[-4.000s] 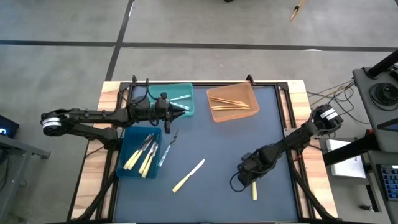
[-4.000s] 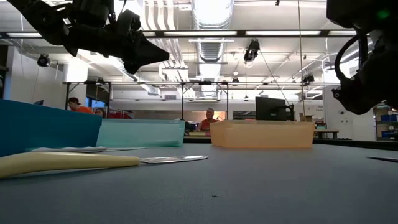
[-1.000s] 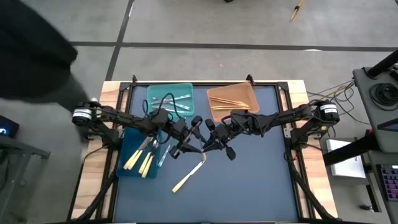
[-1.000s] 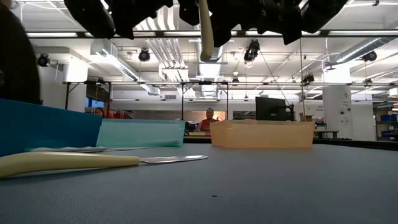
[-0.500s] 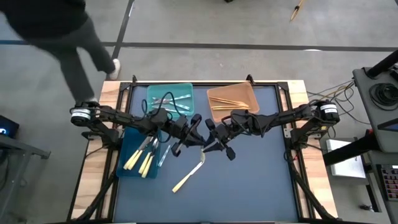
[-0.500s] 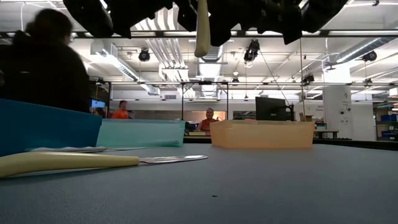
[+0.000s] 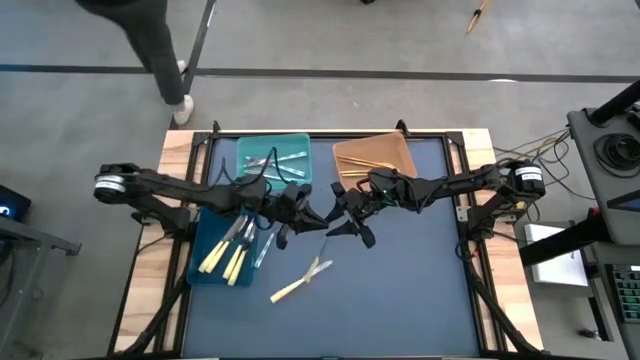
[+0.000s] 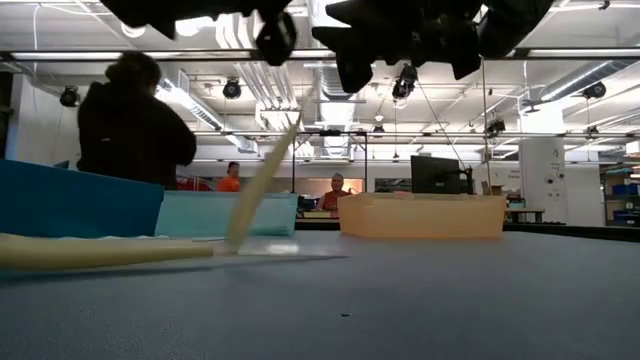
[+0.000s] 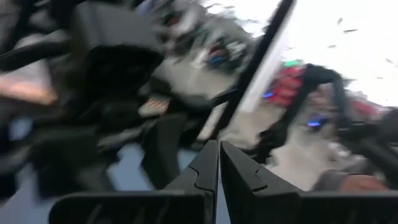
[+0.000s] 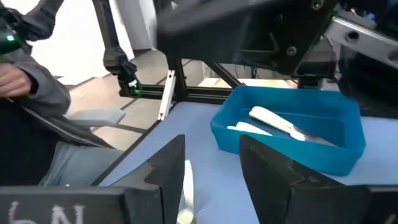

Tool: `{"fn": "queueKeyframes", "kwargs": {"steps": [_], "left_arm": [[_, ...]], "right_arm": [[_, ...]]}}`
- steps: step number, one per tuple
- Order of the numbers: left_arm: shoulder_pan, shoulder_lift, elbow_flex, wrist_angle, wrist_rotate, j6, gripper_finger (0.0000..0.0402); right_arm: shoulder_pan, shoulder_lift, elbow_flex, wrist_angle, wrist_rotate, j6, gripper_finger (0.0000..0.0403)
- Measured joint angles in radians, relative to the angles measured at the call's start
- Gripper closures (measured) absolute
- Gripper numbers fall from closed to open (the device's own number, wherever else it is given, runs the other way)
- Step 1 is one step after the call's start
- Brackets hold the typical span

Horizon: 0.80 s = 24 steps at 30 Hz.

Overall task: Sort silverware by color (type)
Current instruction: Put the light yellow knife into the blue bin

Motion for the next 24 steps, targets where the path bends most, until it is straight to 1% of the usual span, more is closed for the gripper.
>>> {"fn": "queueKeyframes", "kwargs": {"steps": [4,6,8,9,11,13,15,16,19,22,24], "left_arm": [[-0.035,-0.115,0.003,-0.292,-0.191,0.048,0.0401],[-0.051,-0.159,0.002,-0.381,-0.236,0.060,0.0401],[-0.063,-0.197,0.002,-0.459,-0.239,0.060,0.0401],[-0.070,-0.213,0.002,-0.505,-0.260,0.051,0.0401],[-0.088,-0.224,0.002,-0.602,-0.333,0.021,0.0401],[-0.112,-0.221,0.001,-0.673,-0.408,-0.019,0.0401],[-0.137,-0.204,0.004,-0.678,-0.448,-0.062,0.0401],[-0.151,-0.193,0.008,-0.676,-0.450,-0.082,0.0401],[-0.185,-0.135,0.042,-0.680,-0.452,-0.149,0.0401],[-0.216,-0.065,0.099,-0.757,-0.453,-0.195,0.0401],[-0.238,-0.012,0.156,-0.853,-0.454,-0.220,0.0401]], "right_arm": [[-0.010,0.000,0.000,-0.029,0.001,-0.009,0.0252],[-0.014,0.000,0.000,-0.050,0.002,-0.014,0.0250],[-0.023,-0.001,0.000,-0.077,0.000,-0.013,0.0248],[-0.030,-0.003,0.000,-0.096,0.000,-0.009,0.0248],[-0.049,-0.012,0.000,-0.157,0.002,0.016,0.0248],[-0.065,-0.032,0.000,-0.239,0.005,0.038,0.0248],[-0.071,-0.060,0.000,-0.332,0.007,0.047,0.0250],[-0.070,-0.075,0.000,-0.381,0.016,0.052,0.0251],[-0.061,-0.128,0.000,-0.533,0.112,0.063,0.0259],[-0.039,-0.173,0.005,-0.689,0.188,0.063,0.0267],[-0.016,-0.196,0.005,-0.774,0.221,0.063,0.0272]]}}
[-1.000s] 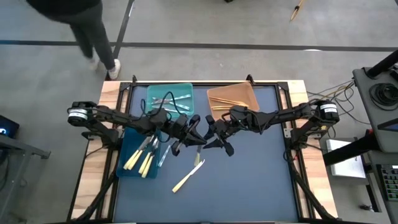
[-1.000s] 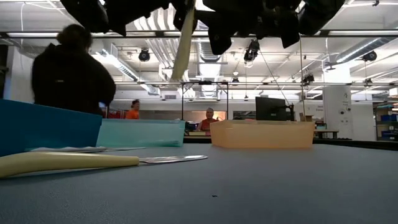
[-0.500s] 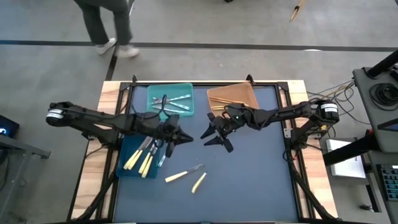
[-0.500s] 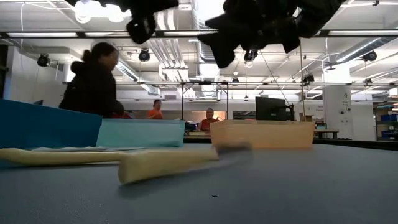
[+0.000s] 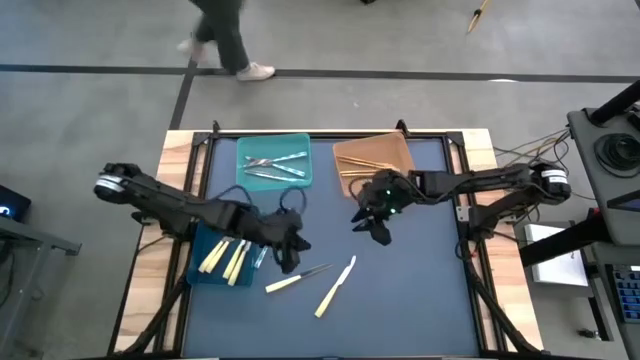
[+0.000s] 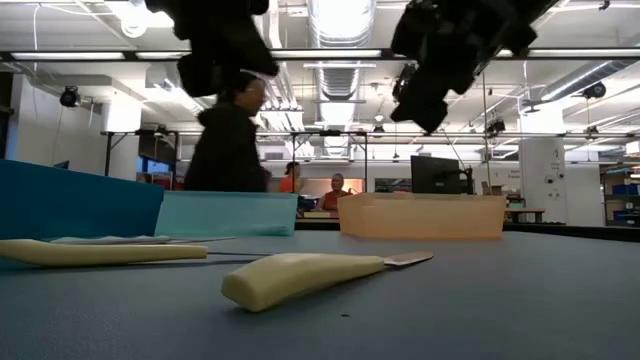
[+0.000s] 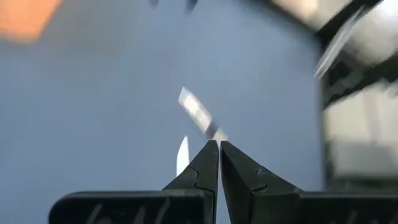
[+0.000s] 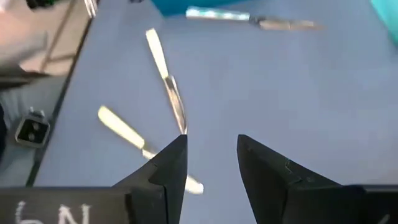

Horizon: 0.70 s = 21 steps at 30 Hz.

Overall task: Sort silverware by color (type)
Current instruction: Put the light yellow knife into the blue bin

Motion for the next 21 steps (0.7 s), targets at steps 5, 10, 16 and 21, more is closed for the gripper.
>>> {"fn": "queueKeyframes", "kwargs": {"steps": [5,10,16,21], "left_arm": [[-0.070,0.141,0.171,-0.365,-0.044,-0.069,0.0401],[-0.148,0.278,0.324,-0.608,-0.064,-0.110,0.0401],[-0.221,0.389,0.404,-0.663,-0.102,-0.064,0.0402],[-0.266,0.414,0.402,-0.649,-0.202,-0.042,0.0396]], "right_arm": [[0.068,-0.029,-0.001,-0.098,0.083,0.006,0.0281],[0.144,-0.029,-0.003,-0.112,0.093,0.025,0.0281],[0.235,-0.029,-0.004,-0.119,0.097,0.041,0.0282],[0.307,-0.029,-0.017,-0.119,0.190,0.046,0.0280]]}}
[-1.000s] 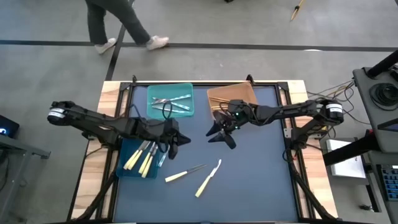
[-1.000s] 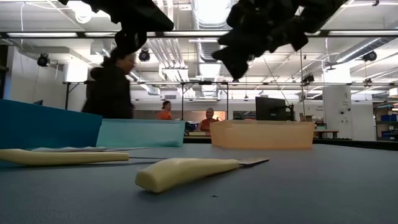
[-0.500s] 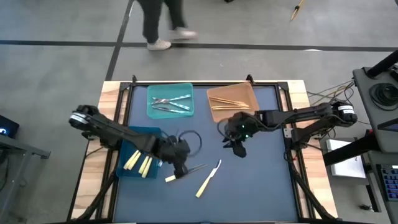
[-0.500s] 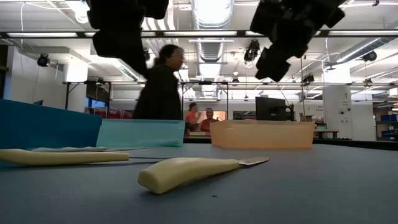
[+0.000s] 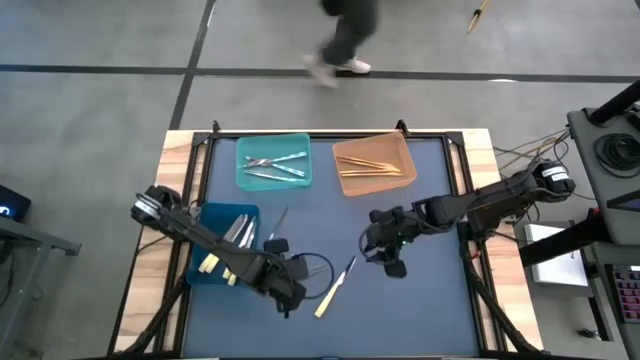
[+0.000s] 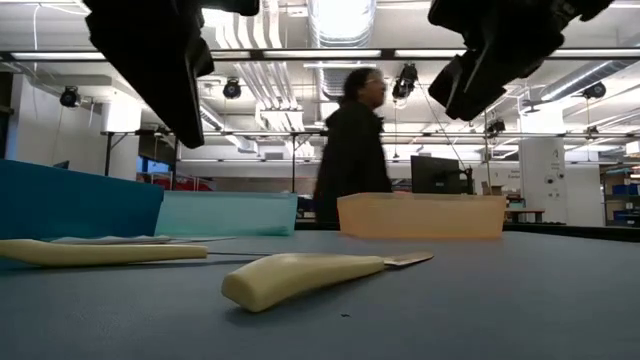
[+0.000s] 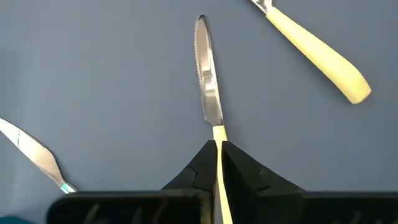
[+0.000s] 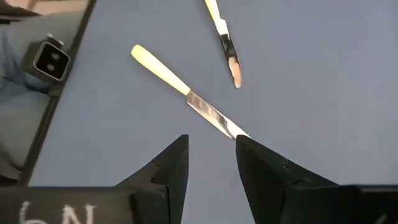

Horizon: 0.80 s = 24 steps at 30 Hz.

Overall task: Sort silverware by color (type)
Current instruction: Put the light yellow knife into the blue bin

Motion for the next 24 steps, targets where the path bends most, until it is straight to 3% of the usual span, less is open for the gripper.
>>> {"fn": "queueKeyframes", "kwargs": {"steps": [4,14,24], "left_arm": [[-0.018,0.011,-0.017,0.049,-0.006,0.000,0.0361],[-0.023,0.049,-0.095,0.178,-0.021,-0.045,0.0232],[-0.013,0.049,-0.199,0.308,-0.028,-0.065,0.0223]], "right_arm": [[0.043,0.000,-0.014,0.001,0.042,0.023,0.0276],[0.086,0.001,-0.050,0.025,0.088,0.040,0.0274],[0.085,0.001,-0.073,0.061,0.089,0.045,0.0273]]}}
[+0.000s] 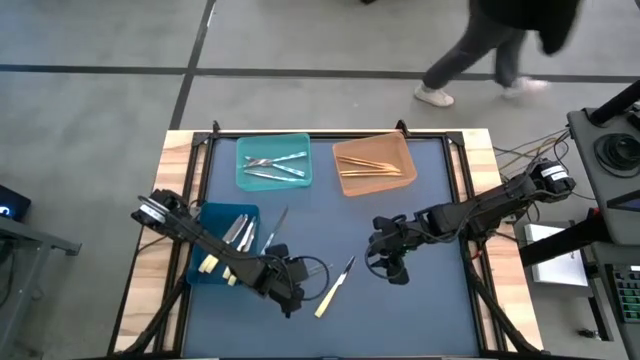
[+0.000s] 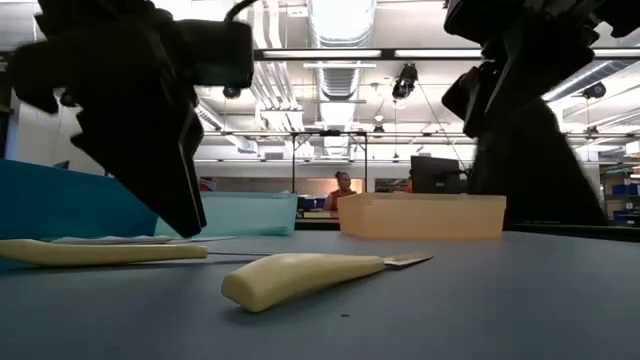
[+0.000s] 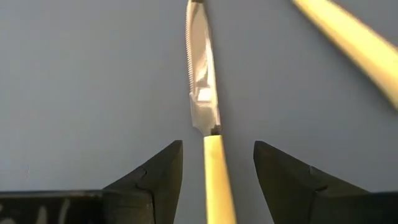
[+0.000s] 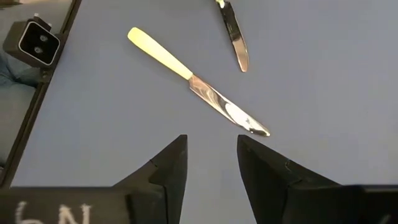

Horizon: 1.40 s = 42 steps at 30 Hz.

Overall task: Sort silverware by color (type)
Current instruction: Put the light yellow knife into the blue bin

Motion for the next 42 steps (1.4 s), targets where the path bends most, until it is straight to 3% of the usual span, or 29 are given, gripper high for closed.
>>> {"fn": "queueKeyframes", "kwargs": {"steps": [12,29,42], "left_arm": [[0.004,0.000,-0.089,0.124,0.004,-0.024,0.0231],[0.033,-0.002,-0.092,0.116,0.004,-0.059,0.0384],[0.032,-0.029,-0.092,0.123,-0.007,-0.062,0.0398]], "right_arm": [[0.000,0.000,0.000,0.014,0.000,0.000,0.0275],[0.000,0.000,0.000,0.014,0.000,-0.003,0.0275],[0.000,0.000,-0.002,0.014,0.001,-0.003,0.0274]]}}
